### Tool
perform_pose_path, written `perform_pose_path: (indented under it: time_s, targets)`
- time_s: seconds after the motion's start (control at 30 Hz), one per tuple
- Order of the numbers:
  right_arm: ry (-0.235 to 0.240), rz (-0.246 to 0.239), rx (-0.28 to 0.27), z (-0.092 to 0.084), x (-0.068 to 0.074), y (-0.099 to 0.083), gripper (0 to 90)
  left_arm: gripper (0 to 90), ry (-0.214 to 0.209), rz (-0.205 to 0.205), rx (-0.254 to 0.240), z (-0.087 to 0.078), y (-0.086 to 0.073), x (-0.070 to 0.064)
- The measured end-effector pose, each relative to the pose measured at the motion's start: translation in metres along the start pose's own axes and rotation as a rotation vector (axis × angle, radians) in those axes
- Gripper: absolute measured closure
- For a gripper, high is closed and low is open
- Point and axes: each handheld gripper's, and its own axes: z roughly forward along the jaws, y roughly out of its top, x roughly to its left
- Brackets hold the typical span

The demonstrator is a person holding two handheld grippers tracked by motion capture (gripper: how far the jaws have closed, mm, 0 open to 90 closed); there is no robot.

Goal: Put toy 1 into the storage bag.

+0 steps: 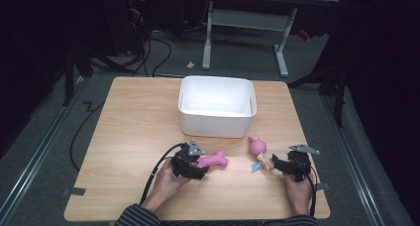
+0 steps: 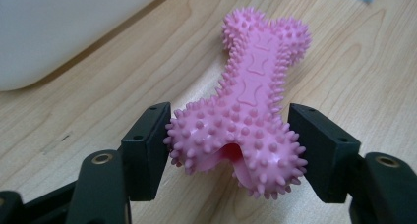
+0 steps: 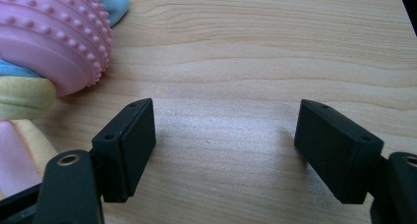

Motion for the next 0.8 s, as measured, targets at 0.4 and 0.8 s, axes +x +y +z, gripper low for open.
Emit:
perform_pose_path:
  time_s: [0.4, 0.8]
  targets:
    - [0.000, 0.000, 0.000, 0.000, 0.000, 0.000, 23.6, 36.6, -0.008, -0.011, -0.043, -0.017, 0.003, 0.004]
    - [0.001, -0.001, 0.000, 0.000, 0.000, 0.000, 23.6, 37.0, -0.014, -0.007, -0.079, -0.035, 0.008, 0.006]
